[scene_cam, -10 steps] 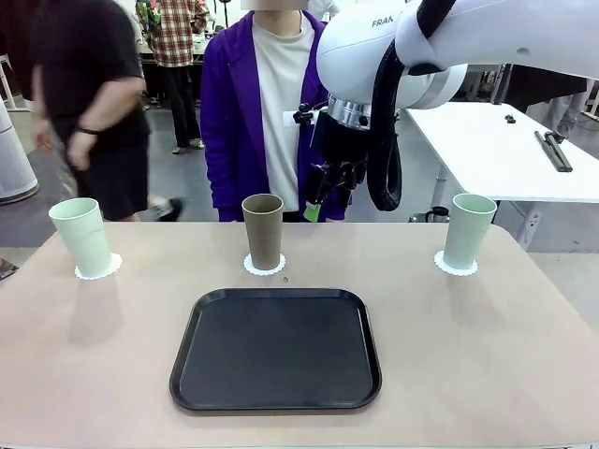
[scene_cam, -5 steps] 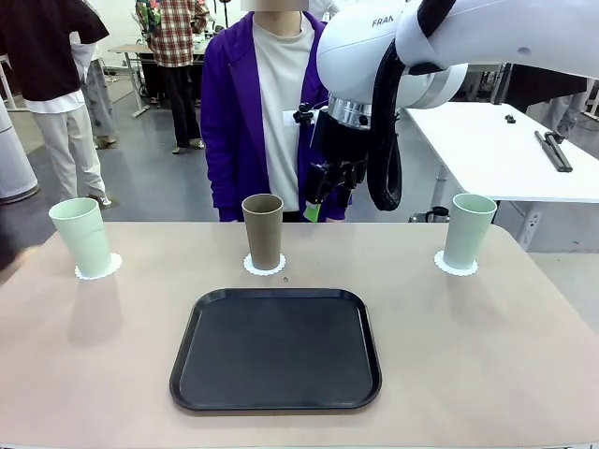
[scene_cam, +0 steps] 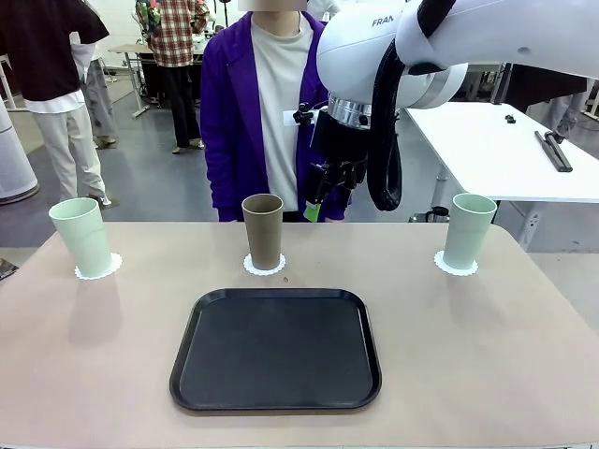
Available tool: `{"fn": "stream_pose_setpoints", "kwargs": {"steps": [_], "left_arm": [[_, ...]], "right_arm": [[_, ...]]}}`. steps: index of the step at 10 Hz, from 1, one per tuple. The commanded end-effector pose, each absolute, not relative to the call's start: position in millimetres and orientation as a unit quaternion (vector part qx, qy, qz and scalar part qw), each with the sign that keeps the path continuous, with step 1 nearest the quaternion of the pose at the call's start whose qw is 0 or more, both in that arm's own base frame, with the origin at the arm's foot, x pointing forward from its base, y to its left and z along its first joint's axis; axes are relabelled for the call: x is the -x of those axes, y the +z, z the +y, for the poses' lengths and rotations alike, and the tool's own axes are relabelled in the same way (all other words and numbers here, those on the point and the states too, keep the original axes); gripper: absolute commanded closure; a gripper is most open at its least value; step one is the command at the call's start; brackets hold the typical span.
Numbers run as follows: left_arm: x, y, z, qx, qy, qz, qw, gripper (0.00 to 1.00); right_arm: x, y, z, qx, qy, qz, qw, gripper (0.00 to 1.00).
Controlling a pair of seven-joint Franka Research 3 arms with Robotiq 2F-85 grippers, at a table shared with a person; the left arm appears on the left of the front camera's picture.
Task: Place coasters on the table and set cups on them.
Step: Take one Reusable plastic cup from the Flat Tray and place it on a coaster set by the human.
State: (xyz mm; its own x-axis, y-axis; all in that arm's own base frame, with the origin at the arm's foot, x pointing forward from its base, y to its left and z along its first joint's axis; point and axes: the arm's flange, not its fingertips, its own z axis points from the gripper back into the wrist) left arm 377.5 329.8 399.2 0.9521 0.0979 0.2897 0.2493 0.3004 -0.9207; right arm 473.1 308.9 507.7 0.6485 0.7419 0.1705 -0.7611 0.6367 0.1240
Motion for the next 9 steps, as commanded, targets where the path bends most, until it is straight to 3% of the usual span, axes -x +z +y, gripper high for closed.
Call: {"fn": "stream_pose_setpoints", "kwargs": {"steps": [1, 4, 9], "left_arm": [[-376, 402, 330, 0.588, -0.044, -0.147, 0.794, 0.00], [-376, 402, 330, 0.588, -0.044, -0.147, 0.794, 0.00], [-376, 402, 330, 0.588, -0.044, -0.147, 0.794, 0.00]], "right_arm": [[-473, 508, 309, -0.093, 0.416, -0.052, 0.903, 0.00], [-480, 486, 209, -0.134, 0.262, -0.044, 0.955, 0.00], [-437, 484, 28, -0.104, 0.034, -0.032, 0.994, 0.00]]}}
